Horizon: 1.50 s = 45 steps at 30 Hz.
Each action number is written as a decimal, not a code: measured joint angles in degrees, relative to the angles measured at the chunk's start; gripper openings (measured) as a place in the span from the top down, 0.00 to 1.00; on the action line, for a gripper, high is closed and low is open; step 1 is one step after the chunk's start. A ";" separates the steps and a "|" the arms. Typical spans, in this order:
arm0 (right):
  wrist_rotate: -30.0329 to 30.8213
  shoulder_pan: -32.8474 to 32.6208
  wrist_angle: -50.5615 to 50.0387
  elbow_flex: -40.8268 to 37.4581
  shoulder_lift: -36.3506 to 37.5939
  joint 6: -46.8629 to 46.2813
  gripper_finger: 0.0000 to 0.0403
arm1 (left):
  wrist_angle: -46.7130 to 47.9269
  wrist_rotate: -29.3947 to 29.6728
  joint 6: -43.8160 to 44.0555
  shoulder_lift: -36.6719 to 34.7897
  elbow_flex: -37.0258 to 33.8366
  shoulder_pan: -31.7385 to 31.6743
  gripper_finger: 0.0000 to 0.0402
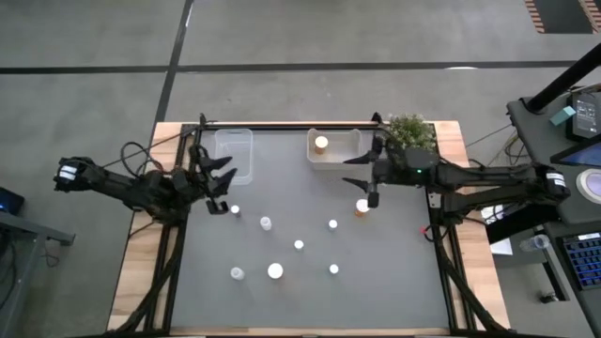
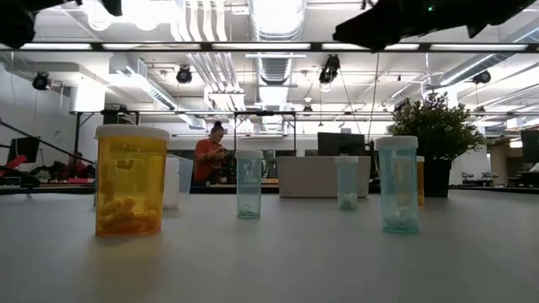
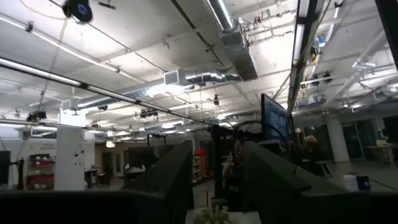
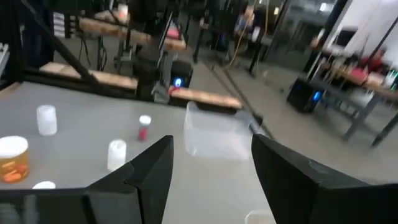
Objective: Pick and place medicine bottles into bin by pill shape (circle, oval)
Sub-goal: Put the middle blue tablet bottle into the transparent bin
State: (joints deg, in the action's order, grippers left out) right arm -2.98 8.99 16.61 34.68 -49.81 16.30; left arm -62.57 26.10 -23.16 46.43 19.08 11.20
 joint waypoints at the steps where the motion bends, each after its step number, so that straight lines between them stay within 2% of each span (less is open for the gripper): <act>1: -0.06 0.00 1.06 -0.61 1.03 0.54 0.48 | 0.08 0.45 0.36 1.41 1.21 0.02 0.68; 6: -3.01 -0.02 8.07 -4.66 4.84 2.45 0.48 | 5.30 6.19 1.92 7.35 8.04 0.00 0.68; 9: -3.26 -0.04 12.13 -6.98 6.27 3.34 0.48 | 11.95 8.50 2.65 9.70 12.70 0.00 0.68; 21: -3.46 0.00 13.86 -8.09 7.31 6.29 0.48 | 54.78 8.00 17.52 16.55 32.45 -4.78 0.68; 24: -3.43 0.02 13.87 -8.09 7.43 6.29 0.48 | 63.00 3.62 21.60 18.56 36.62 -6.65 0.68; 29: -3.04 0.02 13.68 -8.09 7.38 6.27 0.48 | 73.09 -11.17 22.96 23.32 43.23 -8.76 0.68; 32: -3.00 0.02 13.68 -8.09 7.37 6.25 0.48 | 80.40 -17.42 22.87 26.75 48.24 -9.34 0.68; 40: -2.97 0.02 13.68 -8.09 7.37 5.82 0.48 | 97.49 -20.05 18.51 39.41 60.01 -9.44 0.68; 45: -2.91 0.02 13.68 -8.11 7.37 4.82 0.48 | 106.34 -20.08 23.79 46.14 63.80 -8.10 0.68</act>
State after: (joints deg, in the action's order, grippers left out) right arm -5.89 9.02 30.28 26.57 -42.44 21.12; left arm 43.77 6.02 0.63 92.57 82.88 3.10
